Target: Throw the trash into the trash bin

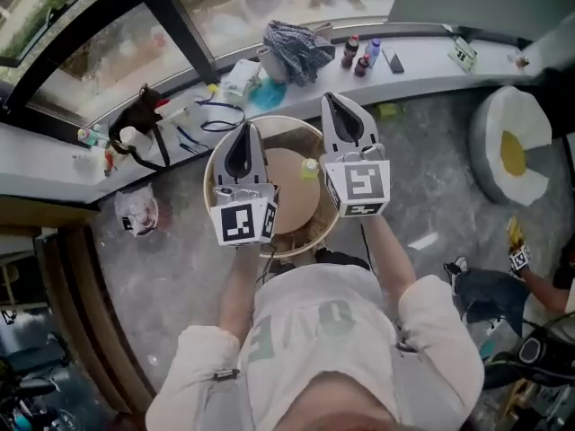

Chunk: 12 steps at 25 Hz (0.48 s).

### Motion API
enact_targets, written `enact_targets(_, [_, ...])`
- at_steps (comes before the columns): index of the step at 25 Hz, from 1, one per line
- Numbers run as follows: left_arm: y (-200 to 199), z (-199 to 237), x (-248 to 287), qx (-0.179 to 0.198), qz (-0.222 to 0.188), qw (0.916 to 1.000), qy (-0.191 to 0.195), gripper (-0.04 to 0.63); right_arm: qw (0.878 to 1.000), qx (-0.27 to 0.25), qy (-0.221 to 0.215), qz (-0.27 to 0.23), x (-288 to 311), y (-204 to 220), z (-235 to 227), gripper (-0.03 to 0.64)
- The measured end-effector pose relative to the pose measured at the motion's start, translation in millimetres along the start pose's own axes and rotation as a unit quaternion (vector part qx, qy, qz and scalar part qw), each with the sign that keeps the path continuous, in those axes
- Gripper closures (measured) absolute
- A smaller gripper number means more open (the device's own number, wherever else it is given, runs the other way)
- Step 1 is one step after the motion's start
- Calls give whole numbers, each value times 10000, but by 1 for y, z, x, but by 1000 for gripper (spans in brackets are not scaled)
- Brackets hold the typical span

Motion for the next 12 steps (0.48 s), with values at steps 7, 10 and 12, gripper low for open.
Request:
enact_targets(7, [-33, 57, -26, 90, -330, 9976, -610, 584, 9955, 276, -885, -219, 11, -28, 83, 603])
enact_targets(10, [-36, 68, -39, 126, -392, 9964, -740, 584, 9936, 268, -1078, -178, 10, -24, 102, 603])
enact_targets(12, [-37, 71, -44, 153, -396, 9962, -755, 583, 9923, 368, -1176, -146, 11, -22, 110, 603])
Point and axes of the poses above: the fingertips, and each gripper's own axes: x forward along the fingers, z to its left, y out of its underside, the point moved 4 cm from there along -x, backward along the fingers, and after that the axes turned 5 degrees about x, right-handed, at the moved point
